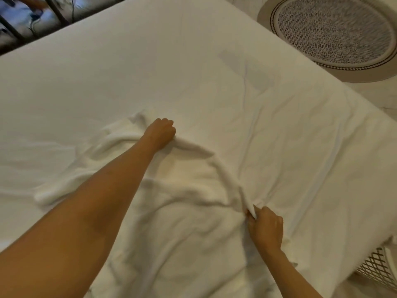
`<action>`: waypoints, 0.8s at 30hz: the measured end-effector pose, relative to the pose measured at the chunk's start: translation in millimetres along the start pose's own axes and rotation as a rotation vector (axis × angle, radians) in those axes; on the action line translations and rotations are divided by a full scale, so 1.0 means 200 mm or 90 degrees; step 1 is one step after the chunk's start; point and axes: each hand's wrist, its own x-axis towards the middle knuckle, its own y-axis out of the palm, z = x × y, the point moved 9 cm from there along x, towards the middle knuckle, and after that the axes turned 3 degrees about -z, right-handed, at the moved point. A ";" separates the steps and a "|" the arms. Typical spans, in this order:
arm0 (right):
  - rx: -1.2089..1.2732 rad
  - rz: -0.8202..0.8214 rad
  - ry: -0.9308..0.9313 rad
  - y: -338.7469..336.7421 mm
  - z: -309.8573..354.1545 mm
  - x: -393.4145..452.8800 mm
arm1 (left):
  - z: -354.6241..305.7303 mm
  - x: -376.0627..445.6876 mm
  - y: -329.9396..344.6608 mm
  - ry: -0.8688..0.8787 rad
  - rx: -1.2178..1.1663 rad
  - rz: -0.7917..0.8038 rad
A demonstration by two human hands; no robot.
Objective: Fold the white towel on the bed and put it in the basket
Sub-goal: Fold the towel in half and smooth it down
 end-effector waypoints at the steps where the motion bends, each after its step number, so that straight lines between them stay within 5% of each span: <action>1: 0.005 -0.036 0.010 -0.05 0.00 -0.01 | 0.03 -0.02 -0.01 -0.015 -0.055 -0.018; 7: 0.107 -0.003 -0.013 -0.20 0.03 -0.01 | 0.25 -0.15 -0.16 -0.115 -0.309 -0.018; 24: 0.068 -0.039 -0.252 -1.27 1.02 0.15 | 0.99 -1.24 -0.69 -0.420 -0.460 -0.160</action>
